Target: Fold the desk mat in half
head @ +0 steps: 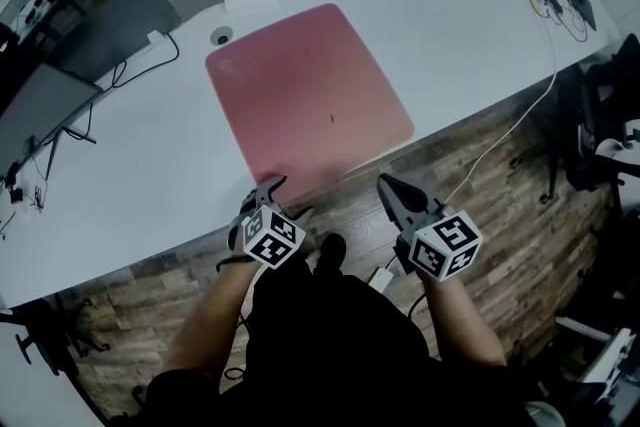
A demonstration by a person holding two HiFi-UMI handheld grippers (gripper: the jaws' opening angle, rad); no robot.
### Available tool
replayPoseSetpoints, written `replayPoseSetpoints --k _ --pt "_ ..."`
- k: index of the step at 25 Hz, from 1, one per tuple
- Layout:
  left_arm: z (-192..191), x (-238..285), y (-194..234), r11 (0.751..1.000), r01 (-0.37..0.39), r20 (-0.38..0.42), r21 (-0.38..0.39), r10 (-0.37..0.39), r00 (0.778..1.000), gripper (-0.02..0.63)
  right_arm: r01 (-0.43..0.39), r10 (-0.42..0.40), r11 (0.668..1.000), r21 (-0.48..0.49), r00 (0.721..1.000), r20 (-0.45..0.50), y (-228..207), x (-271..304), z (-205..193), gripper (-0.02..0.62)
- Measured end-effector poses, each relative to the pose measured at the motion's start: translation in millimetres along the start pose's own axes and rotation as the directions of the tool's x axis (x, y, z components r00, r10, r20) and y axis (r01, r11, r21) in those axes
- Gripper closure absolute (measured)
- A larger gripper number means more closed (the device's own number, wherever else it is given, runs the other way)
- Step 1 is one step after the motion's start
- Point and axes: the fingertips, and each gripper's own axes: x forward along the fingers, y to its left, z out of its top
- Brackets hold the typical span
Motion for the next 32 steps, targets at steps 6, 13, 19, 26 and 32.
replayPoseSetpoints --k 6,13,19,26,32 --pt "-17.4 16.3 12.6 0.998 -0.054 -0.096 0.023 0.056 0.994 0.256 0.011 -0.011 1.000 0.009 1.000 0.002 -8.9 -15.1 -0.6 0.601" --pt "-24.5 18.7 14.4 0.990 -0.080 -0.191 0.117 0.101 0.976 0.256 0.030 -0.030 0.999 0.032 0.999 0.019 -15.8 -33.4 1.0 0.601" --pt "-23.3 19.1 22.2 0.991 -0.103 -0.208 0.090 0.119 0.971 0.263 0.025 -0.029 0.997 0.074 0.998 0.048 -17.5 -39.1 0.7 0.601" --pt "-24.0 20.7 28.6 0.977 -0.161 -0.231 0.140 0.190 0.954 0.296 0.023 -0.031 0.993 0.117 0.998 0.061 -21.4 -45.8 -7.8 0.601" --pt "-20.5 17.3 28.8 0.988 -0.141 -0.186 0.062 0.150 0.971 0.312 0.028 -0.039 0.986 0.163 0.997 0.061 -27.5 -45.1 -14.7 0.601"
